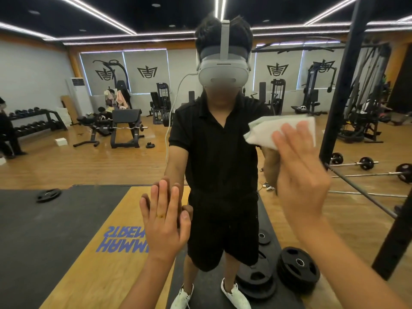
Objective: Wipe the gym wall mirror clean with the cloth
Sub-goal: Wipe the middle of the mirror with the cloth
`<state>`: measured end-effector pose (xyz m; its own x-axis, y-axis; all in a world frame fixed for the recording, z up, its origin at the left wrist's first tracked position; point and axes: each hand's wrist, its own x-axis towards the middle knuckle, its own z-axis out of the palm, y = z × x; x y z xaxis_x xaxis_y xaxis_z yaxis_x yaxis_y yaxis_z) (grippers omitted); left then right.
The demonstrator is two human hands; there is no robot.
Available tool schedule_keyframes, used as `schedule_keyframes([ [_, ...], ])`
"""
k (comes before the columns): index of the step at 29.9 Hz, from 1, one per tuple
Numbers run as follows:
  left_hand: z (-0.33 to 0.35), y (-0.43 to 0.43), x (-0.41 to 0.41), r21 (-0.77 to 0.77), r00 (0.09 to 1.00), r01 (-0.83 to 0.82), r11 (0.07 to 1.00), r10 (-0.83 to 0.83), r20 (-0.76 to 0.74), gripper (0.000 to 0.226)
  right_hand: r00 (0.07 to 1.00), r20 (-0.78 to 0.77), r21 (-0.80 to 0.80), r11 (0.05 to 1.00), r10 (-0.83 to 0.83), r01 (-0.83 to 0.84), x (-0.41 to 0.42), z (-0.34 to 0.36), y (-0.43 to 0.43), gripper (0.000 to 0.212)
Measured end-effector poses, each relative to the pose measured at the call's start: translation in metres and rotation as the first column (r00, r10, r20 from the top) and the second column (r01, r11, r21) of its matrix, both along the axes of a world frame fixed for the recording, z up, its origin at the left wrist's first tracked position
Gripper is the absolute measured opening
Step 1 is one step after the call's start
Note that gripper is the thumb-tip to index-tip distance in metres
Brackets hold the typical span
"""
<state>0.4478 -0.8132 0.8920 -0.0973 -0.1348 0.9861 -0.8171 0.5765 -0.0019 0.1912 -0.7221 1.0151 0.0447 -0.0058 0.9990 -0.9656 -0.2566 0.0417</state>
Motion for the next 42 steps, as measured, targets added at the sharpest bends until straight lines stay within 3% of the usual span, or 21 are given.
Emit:
schedule_keyframes([
  [3, 0.000, -0.002, -0.001, -0.005, 1.000, -0.017, 1.000, 0.017, 0.001, 0.071, 0.995, -0.091, 0.096, 0.995, 0.047, -0.038, 0.007, -0.032, -0.001, 0.054],
  [6, -0.001, -0.002, 0.000, 0.001, 1.000, -0.023, 1.000, 0.023, 0.002, 0.063, 0.967, -0.252, 0.106, 0.994, 0.039, -0.013, -0.019, -0.022, 0.005, 0.053],
  [11, 0.000, -0.002, -0.002, 0.007, 0.999, -0.035, 0.999, 0.035, -0.006, 0.061, 0.993, -0.118, -0.034, 0.999, 0.007, -0.011, -0.053, 0.020, 0.010, 0.030],
  [14, -0.001, -0.001, -0.002, 0.012, 1.000, -0.029, 1.000, 0.029, -0.009, 0.066, 0.999, -0.024, 0.017, 0.999, 0.040, -0.040, -0.035, -0.003, 0.007, 0.044],
  [16, -0.001, 0.000, -0.002, 0.014, 1.000, -0.031, 0.999, 0.031, -0.006, 0.069, 0.994, -0.082, 0.081, 0.994, 0.079, -0.072, -0.017, -0.034, 0.006, 0.052],
  [20, 0.001, 0.001, -0.003, 0.013, 1.000, -0.013, 1.000, 0.013, -0.001, 0.069, 0.977, -0.192, 0.151, 0.987, 0.091, -0.062, -0.007, -0.059, 0.009, 0.040],
  [25, 0.000, 0.004, -0.002, 0.019, 1.000, 0.028, 0.999, -0.028, -0.009, 0.067, 0.979, -0.198, 0.147, 0.989, 0.050, -0.021, -0.002, -0.057, 0.012, 0.032],
  [30, 0.000, 0.003, -0.001, 0.035, 0.998, 0.061, 0.998, -0.061, -0.005, 0.073, 0.979, -0.205, 0.120, 0.992, -0.012, 0.038, -0.003, -0.054, 0.006, 0.038],
  [34, -0.001, 0.003, 0.001, 0.033, 0.998, 0.066, 0.997, -0.067, 0.020, 0.073, 0.971, -0.233, 0.041, 0.998, -0.044, 0.055, -0.002, -0.016, 0.005, 0.029],
  [36, -0.001, 0.004, 0.002, 0.049, 0.998, 0.060, 0.997, -0.062, 0.033, 0.072, 0.981, -0.186, -0.019, 0.999, -0.053, 0.050, 0.001, 0.013, 0.002, 0.023],
  [42, -0.003, 0.002, 0.004, 0.066, 0.996, 0.063, 0.996, -0.067, 0.054, 0.071, 0.980, 0.198, -0.108, 0.993, -0.021, 0.043, 0.026, 0.057, -0.012, 0.032],
])
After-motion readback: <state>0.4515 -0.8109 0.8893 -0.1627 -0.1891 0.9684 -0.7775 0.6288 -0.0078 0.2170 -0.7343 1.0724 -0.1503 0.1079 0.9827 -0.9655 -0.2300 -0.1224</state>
